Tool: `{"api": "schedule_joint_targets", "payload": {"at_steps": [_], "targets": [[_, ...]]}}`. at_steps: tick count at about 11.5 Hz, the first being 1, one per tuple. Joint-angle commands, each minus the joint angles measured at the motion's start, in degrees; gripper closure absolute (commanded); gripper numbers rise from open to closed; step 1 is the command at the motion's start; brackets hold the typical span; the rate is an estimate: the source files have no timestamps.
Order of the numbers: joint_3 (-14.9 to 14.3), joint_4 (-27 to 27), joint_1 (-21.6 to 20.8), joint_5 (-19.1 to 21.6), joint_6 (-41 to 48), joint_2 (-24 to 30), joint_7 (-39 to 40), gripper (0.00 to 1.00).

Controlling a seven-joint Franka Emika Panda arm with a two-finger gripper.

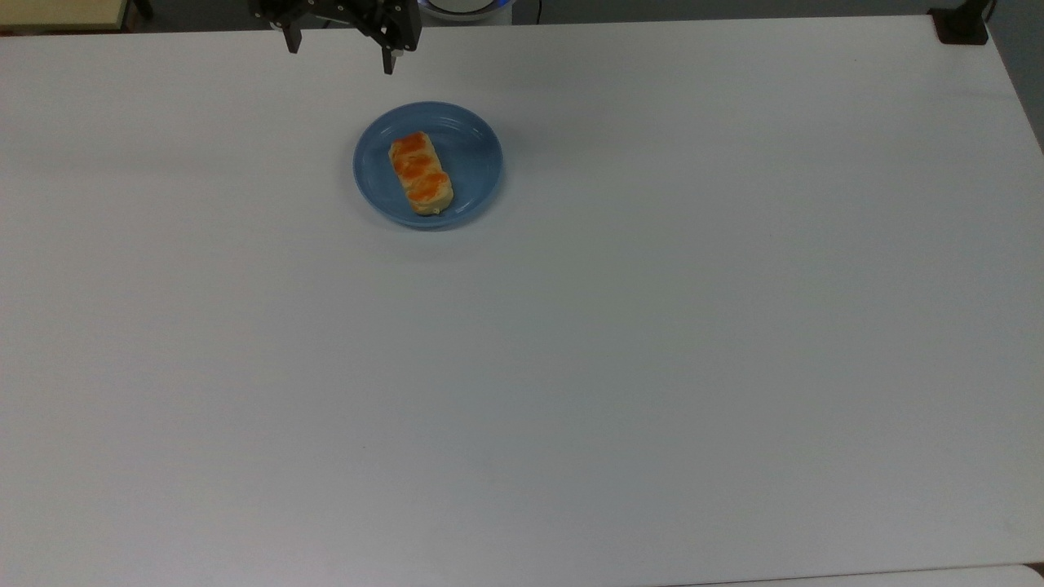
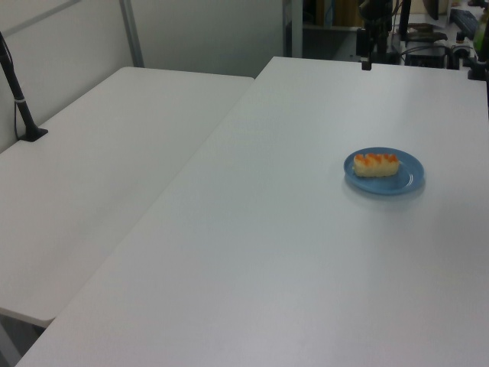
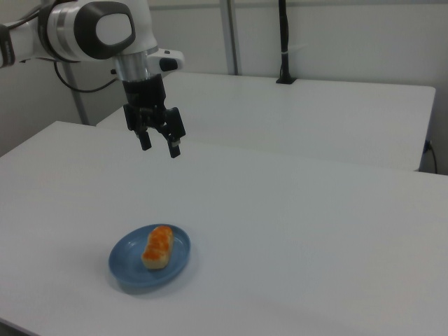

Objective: Put the bread on the table
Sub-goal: 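Move the open gripper toward the blue plate with the bread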

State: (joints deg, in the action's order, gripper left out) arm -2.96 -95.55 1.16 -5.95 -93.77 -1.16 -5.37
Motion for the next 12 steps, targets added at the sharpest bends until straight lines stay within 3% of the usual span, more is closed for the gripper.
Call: {"api": "schedule_joint_targets", "payload": {"at_steps": [1,4,7,12], "targets": [[-3.79,2.10,-1.70,2.16,6.28,1.07,0.72,0.00],[-4.94,2.12,-1.77,3.22,6.24,1.34,0.72,0.00],[-4.77,1.59,-2.30,4.46,5.62,1.16,6.67,0.00],[-4.59,-3.66,-4.32,5.07,0.20,-0.15,7.40,0.00]]}}
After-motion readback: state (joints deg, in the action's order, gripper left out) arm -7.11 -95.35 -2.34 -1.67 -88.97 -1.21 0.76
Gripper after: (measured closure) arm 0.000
